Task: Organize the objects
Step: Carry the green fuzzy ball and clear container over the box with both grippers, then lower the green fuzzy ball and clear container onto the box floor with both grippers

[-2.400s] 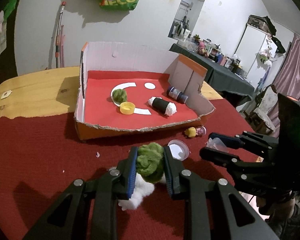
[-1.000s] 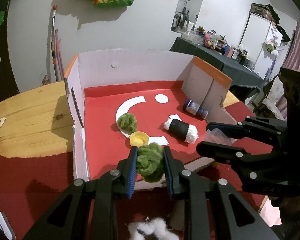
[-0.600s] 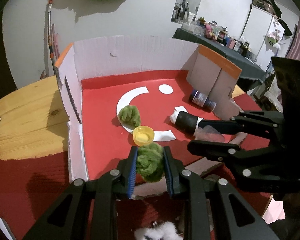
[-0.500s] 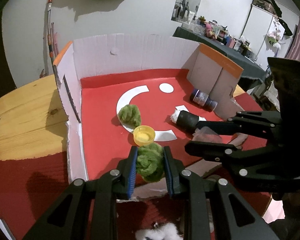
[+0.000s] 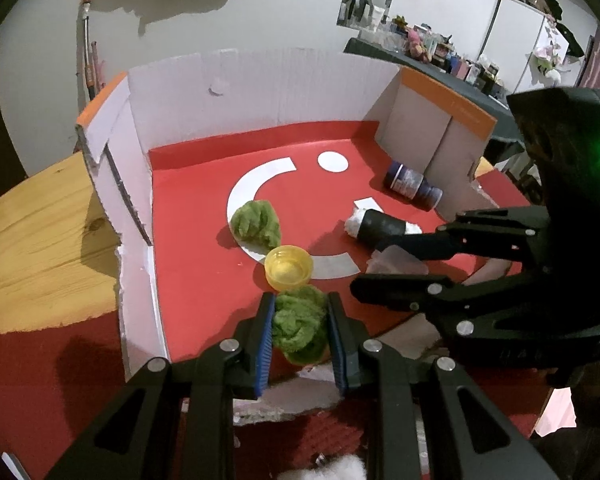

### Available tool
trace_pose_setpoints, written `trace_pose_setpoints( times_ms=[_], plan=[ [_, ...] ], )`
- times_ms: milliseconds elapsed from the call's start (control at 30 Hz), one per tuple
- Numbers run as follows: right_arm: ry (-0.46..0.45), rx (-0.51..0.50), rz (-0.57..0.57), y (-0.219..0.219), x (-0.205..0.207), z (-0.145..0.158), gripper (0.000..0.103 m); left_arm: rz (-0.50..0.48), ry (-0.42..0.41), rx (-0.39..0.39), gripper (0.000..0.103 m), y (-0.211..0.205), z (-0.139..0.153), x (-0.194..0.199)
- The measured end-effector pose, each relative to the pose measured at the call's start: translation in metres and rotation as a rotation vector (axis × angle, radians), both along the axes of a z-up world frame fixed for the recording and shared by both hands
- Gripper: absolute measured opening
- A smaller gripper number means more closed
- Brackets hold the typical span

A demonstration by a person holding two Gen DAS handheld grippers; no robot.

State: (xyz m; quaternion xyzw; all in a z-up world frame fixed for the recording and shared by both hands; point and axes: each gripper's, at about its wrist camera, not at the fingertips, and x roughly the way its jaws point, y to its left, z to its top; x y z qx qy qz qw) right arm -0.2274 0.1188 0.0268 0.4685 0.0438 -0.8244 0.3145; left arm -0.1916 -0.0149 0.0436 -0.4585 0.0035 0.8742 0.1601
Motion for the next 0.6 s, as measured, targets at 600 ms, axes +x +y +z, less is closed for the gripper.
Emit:
trace_pose_setpoints(
  times_ms=[600],
  plan=[
    [0.055,0.061,-0.052,0.007,-0.012,-0.004,0.036,0.023,-0.019,-0.011,0.026,0.001,-0.014,-0.022]
  ],
)
